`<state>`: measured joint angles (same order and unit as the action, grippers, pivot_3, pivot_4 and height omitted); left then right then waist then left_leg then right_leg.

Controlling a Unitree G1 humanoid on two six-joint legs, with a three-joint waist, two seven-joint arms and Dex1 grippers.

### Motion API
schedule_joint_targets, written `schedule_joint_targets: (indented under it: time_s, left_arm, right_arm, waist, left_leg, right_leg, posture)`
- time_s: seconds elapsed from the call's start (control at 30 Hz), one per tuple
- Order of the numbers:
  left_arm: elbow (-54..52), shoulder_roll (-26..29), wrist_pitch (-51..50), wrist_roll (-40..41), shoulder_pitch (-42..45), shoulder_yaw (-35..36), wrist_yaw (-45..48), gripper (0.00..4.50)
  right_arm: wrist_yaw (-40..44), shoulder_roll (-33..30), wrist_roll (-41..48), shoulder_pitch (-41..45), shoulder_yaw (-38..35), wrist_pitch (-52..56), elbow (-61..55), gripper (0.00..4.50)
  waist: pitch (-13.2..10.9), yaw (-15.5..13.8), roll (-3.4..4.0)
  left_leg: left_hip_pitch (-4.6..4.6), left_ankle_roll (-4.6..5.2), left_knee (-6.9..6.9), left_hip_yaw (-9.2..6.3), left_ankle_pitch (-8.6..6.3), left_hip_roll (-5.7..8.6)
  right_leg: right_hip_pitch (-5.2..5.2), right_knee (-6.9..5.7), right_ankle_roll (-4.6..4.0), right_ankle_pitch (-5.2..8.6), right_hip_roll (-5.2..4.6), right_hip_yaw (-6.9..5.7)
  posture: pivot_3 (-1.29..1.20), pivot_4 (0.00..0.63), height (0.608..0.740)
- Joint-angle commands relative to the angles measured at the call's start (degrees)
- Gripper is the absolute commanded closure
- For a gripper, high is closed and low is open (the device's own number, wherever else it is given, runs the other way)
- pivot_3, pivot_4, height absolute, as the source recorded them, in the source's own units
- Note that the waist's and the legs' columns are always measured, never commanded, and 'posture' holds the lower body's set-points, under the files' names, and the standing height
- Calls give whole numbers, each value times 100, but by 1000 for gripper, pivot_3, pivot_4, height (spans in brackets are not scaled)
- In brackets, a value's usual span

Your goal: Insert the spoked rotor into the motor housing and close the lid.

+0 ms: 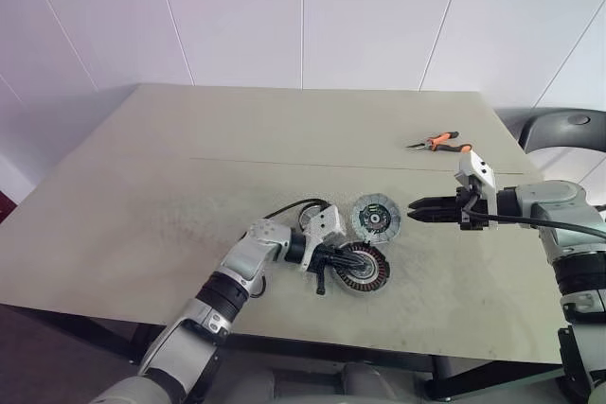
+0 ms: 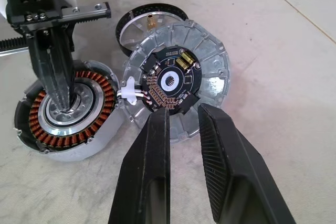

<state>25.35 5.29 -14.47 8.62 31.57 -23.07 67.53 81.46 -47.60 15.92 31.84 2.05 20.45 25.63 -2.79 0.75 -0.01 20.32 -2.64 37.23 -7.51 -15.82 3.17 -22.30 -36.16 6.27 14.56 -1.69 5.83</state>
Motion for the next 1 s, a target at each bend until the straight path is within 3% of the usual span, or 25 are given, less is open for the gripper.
schedule_joint_targets:
  time_s: [0.03, 0.3, 0.47, 0.77, 1.0]
  left_arm:
    - [96, -94, -100, 31, 78, -7, 25, 4464]
    - [169, -65, 193, -173, 122, -11, -131, 4464]
    - [528, 20, 578, -732, 222, -249, -581, 4464]
    - [324, 16, 353, -356, 133, -161, -174, 4464]
    - [-168, -77, -70, 599, 212, 698, -113, 4464]
  right_arm:
    - [-26, 15, 44, 165, -104, -58, -56, 3601]
    - [-40, 14, 79, 129, -138, -46, -114, 3601]
    - [-37, 43, 106, 159, -152, -61, -122, 3601]
    - [-34, 78, 85, 225, -130, -93, -68, 3601]
    - [135, 98, 261, 163, -188, 51, -205, 3601]
  waist:
    - [0, 0, 0]
    - [0, 0, 0]
    - [1, 11, -2]
    - [2, 21, -1]
    - [1, 21, -1]
  left_leg:
    - [0, 0, 1, 0, 0, 0]
    - [0, 0, 1, 0, 0, 1]
    - [-5, 0, 2, 1, 0, 0]
    - [-16, 1, 10, 3, 1, -1]
    - [0, 1, 6, 0, 1, -2]
  right_leg:
    - [0, 0, 0, 0, 0, 0]
    - [0, 0, 0, 0, 0, 0]
    - [4, -1, 1, 0, 0, 0]
    - [19, -2, 15, 12, 4, 1]
    - [-2, -4, -2, -2, 3, 0]
  posture:
    - [0, 0, 740]
    - [0, 0, 740]
    - [0, 0, 740]
    - [0, 0, 740]
    - [0, 0, 740]
